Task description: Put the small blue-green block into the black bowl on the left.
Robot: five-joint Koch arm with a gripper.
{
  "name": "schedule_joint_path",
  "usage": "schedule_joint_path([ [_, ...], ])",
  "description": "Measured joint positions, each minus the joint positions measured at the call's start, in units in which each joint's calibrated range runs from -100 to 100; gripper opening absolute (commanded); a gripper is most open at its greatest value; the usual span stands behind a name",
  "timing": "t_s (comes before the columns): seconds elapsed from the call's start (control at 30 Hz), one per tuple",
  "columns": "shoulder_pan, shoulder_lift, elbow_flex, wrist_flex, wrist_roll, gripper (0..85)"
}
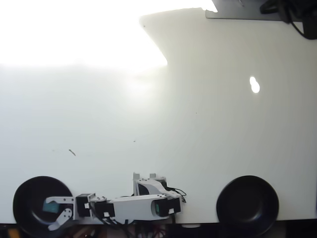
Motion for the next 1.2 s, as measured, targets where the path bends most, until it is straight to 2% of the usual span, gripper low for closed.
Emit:
schedule_joint_path([
  [0.07,-1.0,-1.1,0.0,-0.3,1.9,44.1],
  [0.17,-2.4,-2.5,0.0,-1.1,6.8,44.2],
  [0.27,-4.3,-3.3,0.0,-2.1,10.2,44.1],
  [0.47,-9.8,-4.7,0.0,-5.7,17.7,44.1],
  [0.87,-22.5,-6.9,0.0,-11.8,28.6,44.1],
  [1.07,-27.1,-8.2,-2.3,-13.2,32.7,43.8],
  [1.2,-31.9,-8.6,-4.5,-13.2,38.0,43.8],
])
